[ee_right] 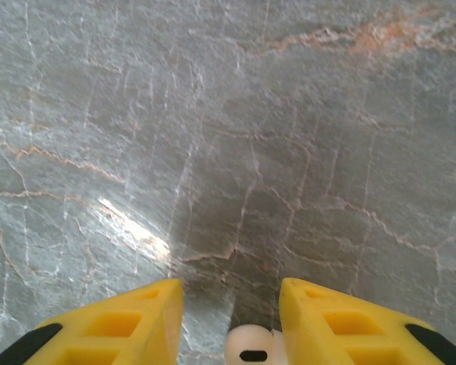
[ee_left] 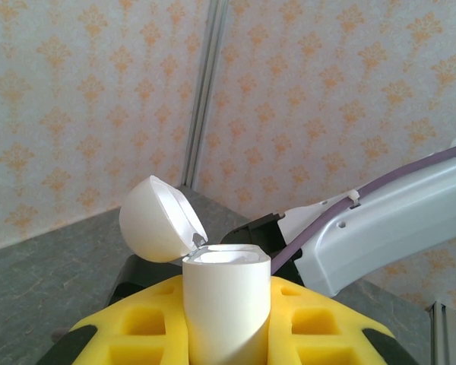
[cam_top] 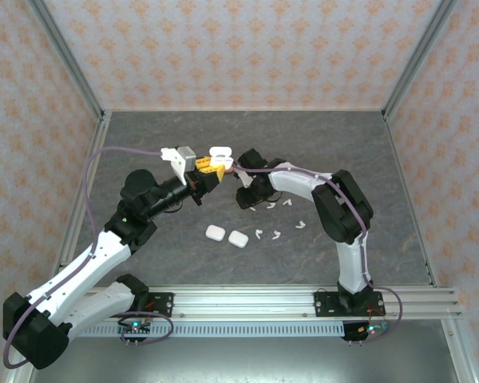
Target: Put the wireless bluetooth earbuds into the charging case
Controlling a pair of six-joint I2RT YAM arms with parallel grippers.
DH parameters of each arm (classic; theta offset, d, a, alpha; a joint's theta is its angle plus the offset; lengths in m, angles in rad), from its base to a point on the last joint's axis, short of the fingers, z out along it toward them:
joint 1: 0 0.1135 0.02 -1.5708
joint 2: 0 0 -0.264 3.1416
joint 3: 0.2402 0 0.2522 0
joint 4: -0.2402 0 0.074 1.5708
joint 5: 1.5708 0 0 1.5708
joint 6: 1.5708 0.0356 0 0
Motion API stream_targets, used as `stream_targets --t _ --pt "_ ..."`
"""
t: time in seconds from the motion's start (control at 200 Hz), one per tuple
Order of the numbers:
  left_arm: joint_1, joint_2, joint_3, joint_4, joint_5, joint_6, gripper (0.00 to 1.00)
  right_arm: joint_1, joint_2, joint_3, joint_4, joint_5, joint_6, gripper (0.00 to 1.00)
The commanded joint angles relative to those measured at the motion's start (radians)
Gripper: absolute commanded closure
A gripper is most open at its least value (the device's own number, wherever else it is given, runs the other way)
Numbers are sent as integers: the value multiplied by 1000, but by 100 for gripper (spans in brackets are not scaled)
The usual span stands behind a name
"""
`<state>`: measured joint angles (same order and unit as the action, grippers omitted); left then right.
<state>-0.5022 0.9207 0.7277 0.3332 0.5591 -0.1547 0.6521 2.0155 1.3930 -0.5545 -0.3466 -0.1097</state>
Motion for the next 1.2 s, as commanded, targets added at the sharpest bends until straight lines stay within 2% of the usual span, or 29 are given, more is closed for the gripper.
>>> stream_targets --t 0.0,0.29,0.55,0.731,0.961,1.196 --pt "-4 -7 8 0 -19 24 100 1 -41 -25 -90 70 -25 61" --pt "-4 -5 12 -7 -19 24 100 1 -45 -33 -96 67 -29 63" --pt "-4 -5 16 -13 -21 27 100 1 -46 -38 -94 59 -30 74" --pt "-4 -5 13 -13 -22 25 100 -4 -101 -64 -57 41 -3 78" --pt "-4 -5 -5 26 -47 3 100 -51 -313 -169 102 -36 142 79" --pt "-4 30 -24 108 -63 -33 100 -57 -611 -270 311 -25 303 79"
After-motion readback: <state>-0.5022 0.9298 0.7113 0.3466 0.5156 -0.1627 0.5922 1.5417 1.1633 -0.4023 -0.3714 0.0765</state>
